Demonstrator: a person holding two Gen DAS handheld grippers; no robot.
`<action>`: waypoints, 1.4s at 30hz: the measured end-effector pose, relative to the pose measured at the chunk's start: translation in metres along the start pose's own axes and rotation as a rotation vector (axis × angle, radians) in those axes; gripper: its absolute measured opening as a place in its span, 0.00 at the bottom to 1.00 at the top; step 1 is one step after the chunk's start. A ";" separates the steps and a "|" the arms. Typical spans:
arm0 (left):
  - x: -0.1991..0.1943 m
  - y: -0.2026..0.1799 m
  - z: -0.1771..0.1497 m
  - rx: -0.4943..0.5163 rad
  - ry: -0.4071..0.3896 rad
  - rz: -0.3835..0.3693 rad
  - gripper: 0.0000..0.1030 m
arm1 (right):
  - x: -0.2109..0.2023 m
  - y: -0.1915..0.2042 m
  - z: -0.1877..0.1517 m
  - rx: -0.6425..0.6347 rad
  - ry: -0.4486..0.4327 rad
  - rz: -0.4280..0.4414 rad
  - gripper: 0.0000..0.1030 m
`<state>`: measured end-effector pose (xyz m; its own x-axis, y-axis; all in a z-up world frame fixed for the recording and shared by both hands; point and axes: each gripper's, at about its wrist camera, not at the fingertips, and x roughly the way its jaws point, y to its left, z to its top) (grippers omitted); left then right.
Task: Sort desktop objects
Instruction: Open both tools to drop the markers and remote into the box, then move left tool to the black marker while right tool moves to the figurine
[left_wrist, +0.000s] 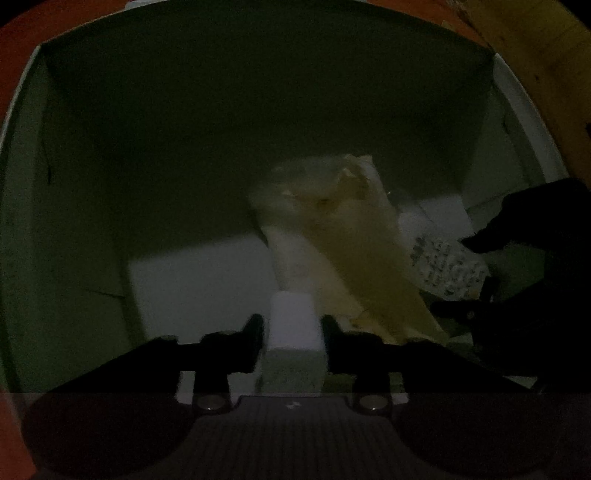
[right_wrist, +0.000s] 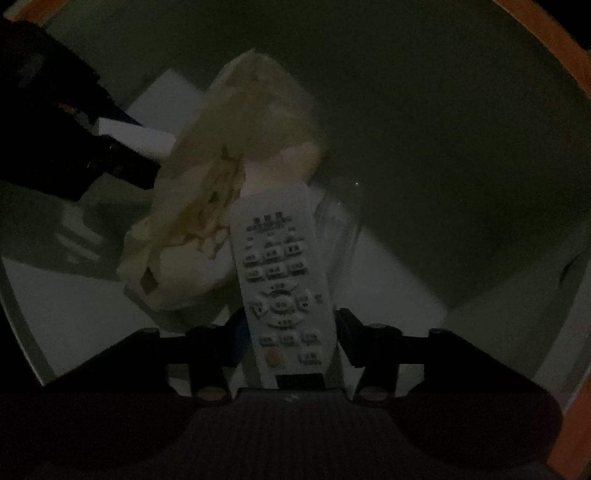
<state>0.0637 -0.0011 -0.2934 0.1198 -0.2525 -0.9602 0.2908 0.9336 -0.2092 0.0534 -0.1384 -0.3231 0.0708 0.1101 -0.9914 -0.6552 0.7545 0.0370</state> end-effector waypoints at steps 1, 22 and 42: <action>-0.003 0.002 0.000 -0.006 -0.016 -0.007 0.51 | -0.002 -0.001 0.000 0.001 -0.007 -0.007 0.65; -0.123 0.020 0.077 -0.088 -0.313 -0.069 0.65 | -0.146 -0.088 0.097 0.309 -0.381 0.085 0.71; -0.021 0.082 0.244 -0.460 -0.237 0.049 0.67 | -0.044 -0.172 0.178 0.511 -0.151 0.185 0.71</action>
<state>0.3168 0.0191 -0.2447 0.3504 -0.2060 -0.9137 -0.1615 0.9476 -0.2756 0.2969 -0.1575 -0.2638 0.1213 0.3335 -0.9349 -0.2224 0.9271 0.3018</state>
